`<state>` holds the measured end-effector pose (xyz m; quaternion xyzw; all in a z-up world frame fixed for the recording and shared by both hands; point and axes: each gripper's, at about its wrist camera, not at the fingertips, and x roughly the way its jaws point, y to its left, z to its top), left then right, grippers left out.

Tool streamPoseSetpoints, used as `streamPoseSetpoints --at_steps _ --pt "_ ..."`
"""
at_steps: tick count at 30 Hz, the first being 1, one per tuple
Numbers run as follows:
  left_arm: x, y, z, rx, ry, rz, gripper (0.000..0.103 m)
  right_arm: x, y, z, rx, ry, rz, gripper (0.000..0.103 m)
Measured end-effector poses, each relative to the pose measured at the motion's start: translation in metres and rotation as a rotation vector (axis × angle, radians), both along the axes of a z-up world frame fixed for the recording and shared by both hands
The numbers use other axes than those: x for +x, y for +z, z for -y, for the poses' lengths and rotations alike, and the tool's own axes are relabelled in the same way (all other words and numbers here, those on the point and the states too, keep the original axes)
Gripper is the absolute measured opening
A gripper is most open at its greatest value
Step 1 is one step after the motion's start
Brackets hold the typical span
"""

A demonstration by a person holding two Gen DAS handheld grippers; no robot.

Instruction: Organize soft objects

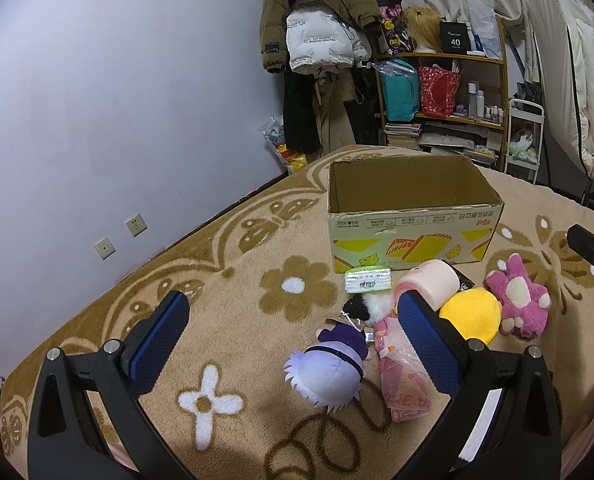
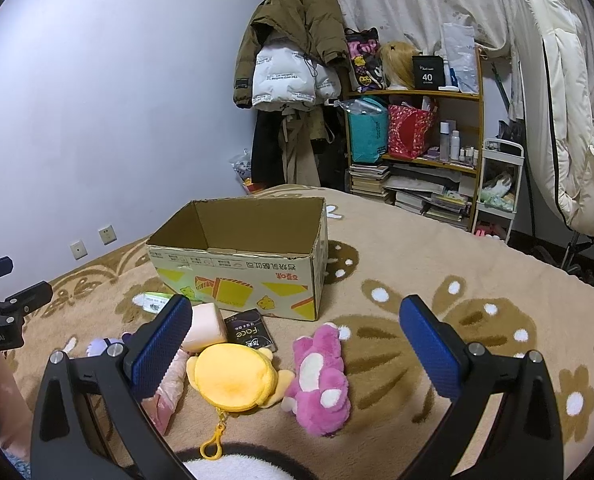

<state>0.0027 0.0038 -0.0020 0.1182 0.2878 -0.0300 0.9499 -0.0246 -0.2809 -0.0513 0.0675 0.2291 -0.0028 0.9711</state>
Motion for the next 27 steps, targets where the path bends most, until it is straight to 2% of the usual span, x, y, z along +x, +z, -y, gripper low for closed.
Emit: streamPoseSetpoints --at_steps 27 --pt "0.0024 -0.0078 0.0053 0.014 -0.002 -0.026 0.103 0.0018 -0.0074 -0.001 -0.018 0.003 -0.013 0.103"
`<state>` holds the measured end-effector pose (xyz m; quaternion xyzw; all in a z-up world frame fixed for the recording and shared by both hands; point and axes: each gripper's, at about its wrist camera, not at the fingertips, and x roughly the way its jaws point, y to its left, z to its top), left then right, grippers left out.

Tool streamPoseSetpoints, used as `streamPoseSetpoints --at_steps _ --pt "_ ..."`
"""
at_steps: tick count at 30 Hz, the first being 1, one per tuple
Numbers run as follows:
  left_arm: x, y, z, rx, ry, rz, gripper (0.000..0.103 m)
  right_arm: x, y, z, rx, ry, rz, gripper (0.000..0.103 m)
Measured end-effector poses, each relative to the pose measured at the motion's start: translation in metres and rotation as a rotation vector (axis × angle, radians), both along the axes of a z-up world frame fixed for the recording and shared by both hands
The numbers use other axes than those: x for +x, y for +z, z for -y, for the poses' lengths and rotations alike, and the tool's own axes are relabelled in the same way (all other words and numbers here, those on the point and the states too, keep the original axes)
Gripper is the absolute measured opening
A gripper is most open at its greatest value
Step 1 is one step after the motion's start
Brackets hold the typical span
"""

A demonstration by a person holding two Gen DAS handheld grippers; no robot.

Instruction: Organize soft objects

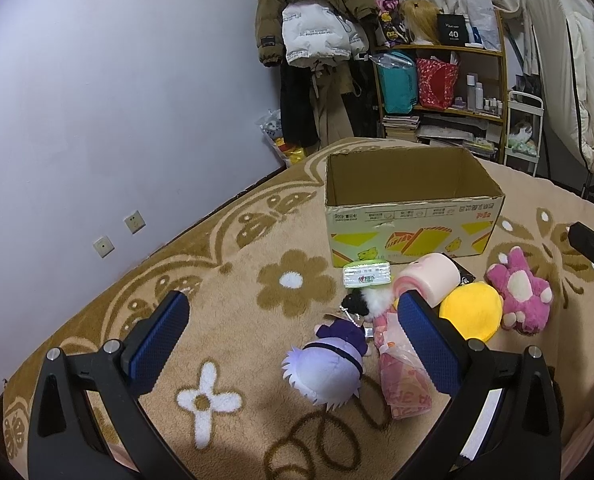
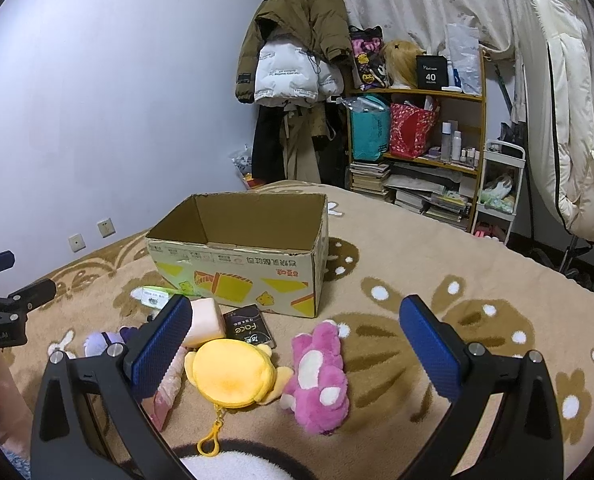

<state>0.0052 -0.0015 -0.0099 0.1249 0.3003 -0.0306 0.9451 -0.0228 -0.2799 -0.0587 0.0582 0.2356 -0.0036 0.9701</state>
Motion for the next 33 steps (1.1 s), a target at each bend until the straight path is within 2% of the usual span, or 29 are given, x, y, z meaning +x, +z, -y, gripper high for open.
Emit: streamPoseSetpoints --at_steps 13,20,26,33 --pt "0.017 0.005 0.001 -0.016 -0.013 -0.044 0.103 0.006 -0.002 -0.006 0.0 0.008 -0.02 0.103" --pt "0.044 0.001 0.003 -0.024 -0.011 -0.117 0.103 0.016 -0.001 -0.006 -0.006 0.014 -0.045 0.103" --pt "0.073 -0.002 0.004 -0.076 -0.058 -0.152 0.103 0.039 -0.01 0.0 0.017 -0.003 -0.105 0.103" --pt "0.103 -0.016 0.018 -0.026 -0.069 -0.17 0.103 0.067 -0.031 0.007 0.042 -0.02 -0.2 0.103"
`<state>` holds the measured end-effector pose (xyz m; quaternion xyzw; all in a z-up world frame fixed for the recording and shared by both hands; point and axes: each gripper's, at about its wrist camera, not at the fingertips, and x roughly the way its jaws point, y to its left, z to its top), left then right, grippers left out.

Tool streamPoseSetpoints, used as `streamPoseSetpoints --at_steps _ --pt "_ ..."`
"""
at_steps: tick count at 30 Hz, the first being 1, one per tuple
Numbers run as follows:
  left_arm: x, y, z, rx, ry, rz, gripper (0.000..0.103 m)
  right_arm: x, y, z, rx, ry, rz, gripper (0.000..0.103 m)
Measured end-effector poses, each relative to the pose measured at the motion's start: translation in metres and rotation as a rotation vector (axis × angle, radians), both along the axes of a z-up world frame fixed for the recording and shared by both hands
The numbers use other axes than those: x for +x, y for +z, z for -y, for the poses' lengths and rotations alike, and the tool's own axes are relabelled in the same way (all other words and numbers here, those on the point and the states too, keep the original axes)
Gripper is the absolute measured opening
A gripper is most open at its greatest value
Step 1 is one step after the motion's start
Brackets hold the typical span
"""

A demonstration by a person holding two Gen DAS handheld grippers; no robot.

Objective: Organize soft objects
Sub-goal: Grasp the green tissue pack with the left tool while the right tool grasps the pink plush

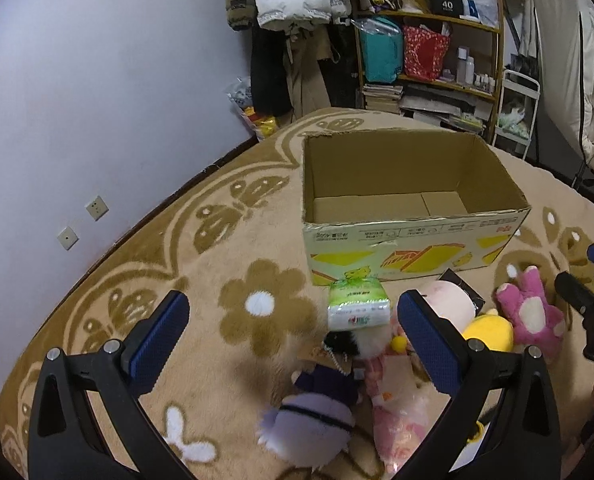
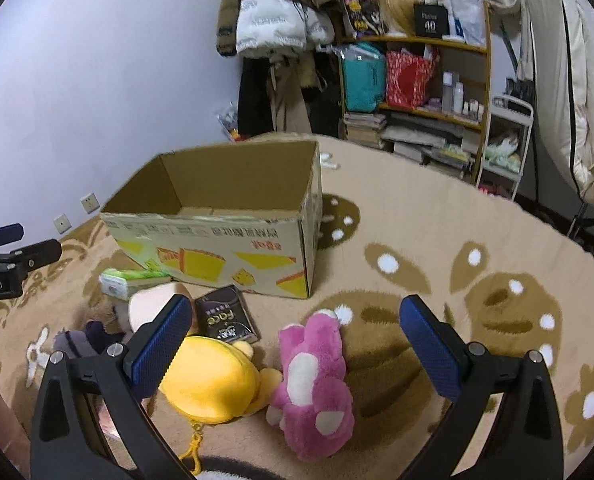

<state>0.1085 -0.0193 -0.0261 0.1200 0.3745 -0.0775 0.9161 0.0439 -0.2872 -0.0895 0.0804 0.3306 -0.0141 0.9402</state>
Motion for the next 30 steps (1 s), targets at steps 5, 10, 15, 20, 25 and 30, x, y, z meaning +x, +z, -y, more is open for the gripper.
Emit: streamPoseSetpoints --at_steps 5,10,15,20,25,30 --pt "0.017 -0.013 0.012 0.017 -0.017 -0.028 0.103 0.018 -0.017 0.002 0.0 -0.006 -0.064 0.103" --pt "0.032 -0.032 0.024 0.034 -0.038 -0.067 0.103 0.031 -0.032 0.005 0.012 -0.016 -0.124 0.103" --pt "0.038 -0.047 0.034 0.058 -0.061 -0.098 0.103 0.037 -0.044 0.013 0.058 -0.031 -0.176 0.103" --pt "0.049 -0.056 0.037 0.049 -0.057 -0.128 0.103 0.041 -0.052 0.018 0.078 -0.042 -0.211 0.099" --pt "0.057 -0.069 0.041 0.063 -0.05 -0.156 0.103 0.043 -0.063 0.02 0.099 -0.039 -0.247 0.094" --pt "0.059 -0.077 0.045 0.076 -0.057 -0.17 0.103 0.044 -0.068 0.022 0.131 -0.037 -0.265 0.09"
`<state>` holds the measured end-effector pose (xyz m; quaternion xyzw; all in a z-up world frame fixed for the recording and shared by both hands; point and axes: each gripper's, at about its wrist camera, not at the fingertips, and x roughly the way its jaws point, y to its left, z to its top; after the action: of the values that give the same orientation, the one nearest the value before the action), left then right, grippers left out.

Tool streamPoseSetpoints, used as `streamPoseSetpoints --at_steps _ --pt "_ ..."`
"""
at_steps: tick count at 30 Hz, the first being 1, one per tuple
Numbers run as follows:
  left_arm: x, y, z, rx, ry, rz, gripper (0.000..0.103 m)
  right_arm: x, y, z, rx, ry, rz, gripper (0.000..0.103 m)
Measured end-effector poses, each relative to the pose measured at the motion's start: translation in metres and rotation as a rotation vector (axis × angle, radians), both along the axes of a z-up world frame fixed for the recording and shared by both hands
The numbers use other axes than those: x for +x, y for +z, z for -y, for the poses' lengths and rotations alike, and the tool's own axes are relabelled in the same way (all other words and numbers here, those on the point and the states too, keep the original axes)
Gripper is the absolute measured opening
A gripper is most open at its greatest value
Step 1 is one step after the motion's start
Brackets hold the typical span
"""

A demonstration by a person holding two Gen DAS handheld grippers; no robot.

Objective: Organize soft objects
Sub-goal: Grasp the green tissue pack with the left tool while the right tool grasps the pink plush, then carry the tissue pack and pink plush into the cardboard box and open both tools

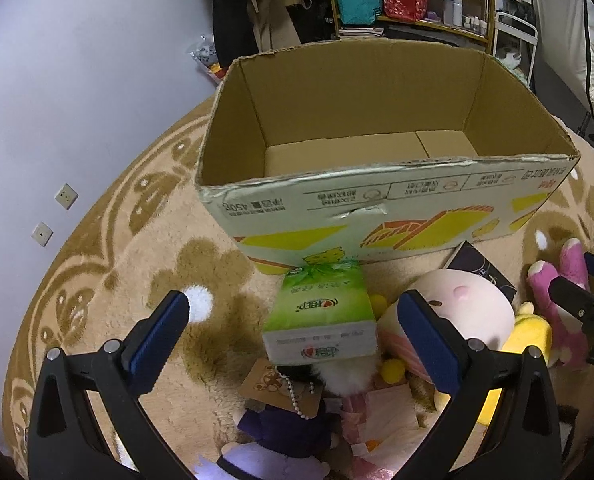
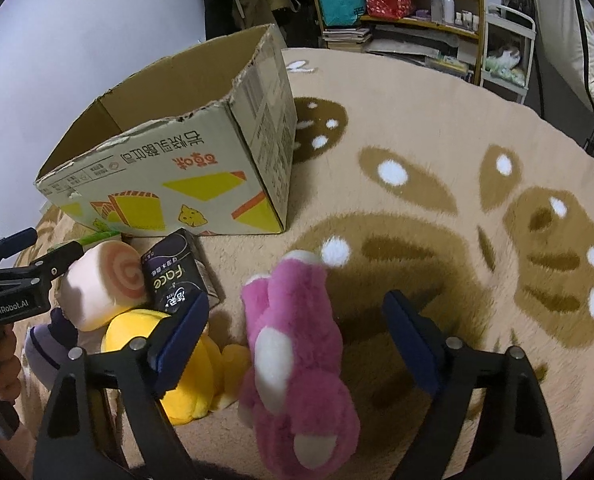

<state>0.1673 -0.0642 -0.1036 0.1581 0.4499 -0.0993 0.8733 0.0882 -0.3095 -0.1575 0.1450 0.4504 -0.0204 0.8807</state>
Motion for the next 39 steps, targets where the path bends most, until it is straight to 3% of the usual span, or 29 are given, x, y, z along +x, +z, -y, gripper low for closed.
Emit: streamPoseSetpoints --at_steps 7,11,19,22,24,26,34,39 --pt "0.005 -0.004 -0.006 -0.036 0.018 -0.035 0.103 0.002 -0.01 0.002 0.023 0.012 -0.05 0.073" --pt "0.005 -0.005 -0.004 -0.022 0.021 -0.027 0.103 0.004 -0.014 0.0 0.026 0.027 -0.075 0.058" --pt "0.007 -0.007 -0.006 -0.042 0.029 -0.049 0.084 0.005 -0.015 0.0 0.029 0.03 -0.078 0.056" --pt "0.008 -0.009 -0.007 -0.054 0.024 -0.067 0.071 0.005 -0.016 -0.002 0.032 0.043 -0.082 0.047" --pt "0.009 -0.011 -0.008 -0.09 0.019 -0.092 0.057 0.006 -0.017 -0.004 0.027 0.05 -0.086 0.046" --pt "0.009 -0.012 -0.009 -0.123 0.011 -0.115 0.052 0.006 -0.017 -0.006 0.015 0.056 -0.089 0.045" --pt "-0.001 -0.009 -0.008 -0.096 0.003 -0.081 0.051 0.007 -0.017 -0.005 0.023 0.054 -0.077 0.039" --pt "-0.01 -0.001 -0.006 -0.05 -0.019 -0.027 0.051 0.002 -0.003 -0.005 0.006 0.044 -0.018 0.039"
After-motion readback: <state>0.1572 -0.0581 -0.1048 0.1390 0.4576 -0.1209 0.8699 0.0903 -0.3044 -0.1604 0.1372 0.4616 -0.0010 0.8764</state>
